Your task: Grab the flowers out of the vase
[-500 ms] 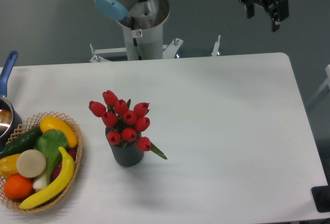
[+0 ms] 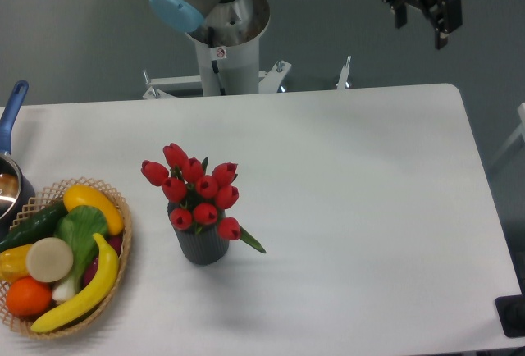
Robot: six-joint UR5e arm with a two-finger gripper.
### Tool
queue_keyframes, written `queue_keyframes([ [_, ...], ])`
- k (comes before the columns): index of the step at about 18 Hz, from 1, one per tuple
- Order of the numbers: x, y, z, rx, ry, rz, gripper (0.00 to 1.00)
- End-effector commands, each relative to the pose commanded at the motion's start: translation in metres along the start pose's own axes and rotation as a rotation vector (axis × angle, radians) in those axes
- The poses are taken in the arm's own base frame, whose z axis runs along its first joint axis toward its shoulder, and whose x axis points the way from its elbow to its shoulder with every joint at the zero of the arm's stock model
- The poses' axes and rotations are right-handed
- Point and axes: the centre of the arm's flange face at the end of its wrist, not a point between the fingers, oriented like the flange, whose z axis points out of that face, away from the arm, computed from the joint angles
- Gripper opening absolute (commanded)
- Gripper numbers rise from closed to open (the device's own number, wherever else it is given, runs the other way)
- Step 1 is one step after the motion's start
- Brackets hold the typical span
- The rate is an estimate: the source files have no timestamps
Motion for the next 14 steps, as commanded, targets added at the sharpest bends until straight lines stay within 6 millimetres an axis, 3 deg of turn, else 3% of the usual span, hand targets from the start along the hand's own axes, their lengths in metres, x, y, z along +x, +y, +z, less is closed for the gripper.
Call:
queue_keyframes([
  [7,0.003,-0.021,0.015,0.160,-0.015,-0.261,1.00],
  [11,0.005,-0.058,0.029,0.310,0.025,-0.436,1.00],
  [14,0.003,-0.072,0.033,0.440,0.049,-0.549,1.00],
])
